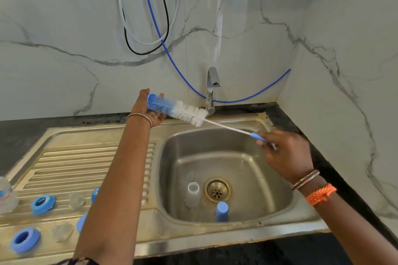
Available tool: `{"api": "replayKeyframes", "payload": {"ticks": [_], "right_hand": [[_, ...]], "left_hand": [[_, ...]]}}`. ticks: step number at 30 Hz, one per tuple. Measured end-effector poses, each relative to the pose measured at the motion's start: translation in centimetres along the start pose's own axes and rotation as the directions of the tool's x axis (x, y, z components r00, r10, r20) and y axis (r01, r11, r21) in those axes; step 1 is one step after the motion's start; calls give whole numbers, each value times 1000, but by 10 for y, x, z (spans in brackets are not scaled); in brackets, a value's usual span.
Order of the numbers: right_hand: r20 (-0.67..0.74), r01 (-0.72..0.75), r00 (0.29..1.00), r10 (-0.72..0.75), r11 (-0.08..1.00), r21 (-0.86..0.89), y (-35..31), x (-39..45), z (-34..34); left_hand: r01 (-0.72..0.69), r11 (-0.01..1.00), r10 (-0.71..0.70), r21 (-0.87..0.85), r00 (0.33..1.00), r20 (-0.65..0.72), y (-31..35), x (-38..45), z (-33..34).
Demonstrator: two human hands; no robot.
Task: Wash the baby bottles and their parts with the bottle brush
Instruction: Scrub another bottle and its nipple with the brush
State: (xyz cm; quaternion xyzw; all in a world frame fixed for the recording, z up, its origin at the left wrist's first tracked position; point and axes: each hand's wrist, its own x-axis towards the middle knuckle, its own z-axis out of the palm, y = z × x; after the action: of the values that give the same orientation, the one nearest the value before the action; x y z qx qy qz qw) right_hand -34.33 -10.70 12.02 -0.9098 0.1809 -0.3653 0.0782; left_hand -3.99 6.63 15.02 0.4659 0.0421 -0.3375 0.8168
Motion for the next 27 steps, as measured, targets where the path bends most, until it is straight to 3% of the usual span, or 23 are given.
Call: {"api": "replayKeyframes", "payload": {"ticks": [1,3,4,5,6,7,10,12,13,15,16,18,20,21,22,23,24,25,26,27], "right_hand": [[262,-195,954,145,964,178,-1,4,-5],[737,-624,638,223,710,325,1,9,-15],[848,-739,498,181,600,305,2,8,-19],[891,-785,427,152,552,282,3,4,-20],[892,-789,422,162,551,273,3,4,-21],[864,-764,462,201,584,273,1,2,-22],[665,-563,691,283,788,250,-5,12,-18],[530,-460,797,288,859,225,-8,17,-15],[453,-418,842,294,886,201,-13,16,-14],[147,-248,959,242,969,23,-20,11,-14],[-20,-150,989,149,985,-85,-23,8,-14],[-263,43,959,-107,970,-240,-25,4,-12],[-321,114,926,-199,957,-266,-26,5,-12],[-305,71,941,-145,968,-242,-26,6,-12],[-192,-20,981,-12,986,-165,-26,9,-13],[53,-161,985,164,986,-51,-28,12,-16],[369,-341,883,290,937,79,-29,15,-19],[620,-542,707,340,824,167,-30,17,-21],[735,-661,588,338,725,195,-29,18,-22],[754,-676,570,325,708,206,-27,18,-21]], "left_hand": [[4,1000,-4,-28,1000,15,0,0,-2],[-5,997,11,-82,997,73,0,-1,-5],[-7,994,18,-109,995,102,1,0,-9],[1,993,15,-117,991,132,0,4,-14],[6,995,11,-102,986,164,0,7,-16],[4,998,8,-70,985,171,-1,11,-18],[-8,999,14,-41,990,139,-4,14,-15],[-11,1000,10,8,991,137,-6,11,-6],[-12,998,5,68,994,110,-7,11,-2],[-6,985,0,171,1000,29,-7,9,2],[4,980,-1,200,1000,-12,-8,10,2],[28,979,-17,201,998,-56,-9,10,2],[51,985,-46,163,998,-30,-10,10,1],[57,988,-57,142,998,-2,-10,10,0],[58,992,-61,108,998,32,-11,9,0],[44,996,-49,73,997,64,-12,8,1],[25,999,-29,39,995,99,-12,7,3],[13,1000,-14,16,992,128,-12,5,6],[12,1000,-11,-4,989,146,-13,5,8],[11,1000,-8,-21,988,153,-13,4,8]]}}
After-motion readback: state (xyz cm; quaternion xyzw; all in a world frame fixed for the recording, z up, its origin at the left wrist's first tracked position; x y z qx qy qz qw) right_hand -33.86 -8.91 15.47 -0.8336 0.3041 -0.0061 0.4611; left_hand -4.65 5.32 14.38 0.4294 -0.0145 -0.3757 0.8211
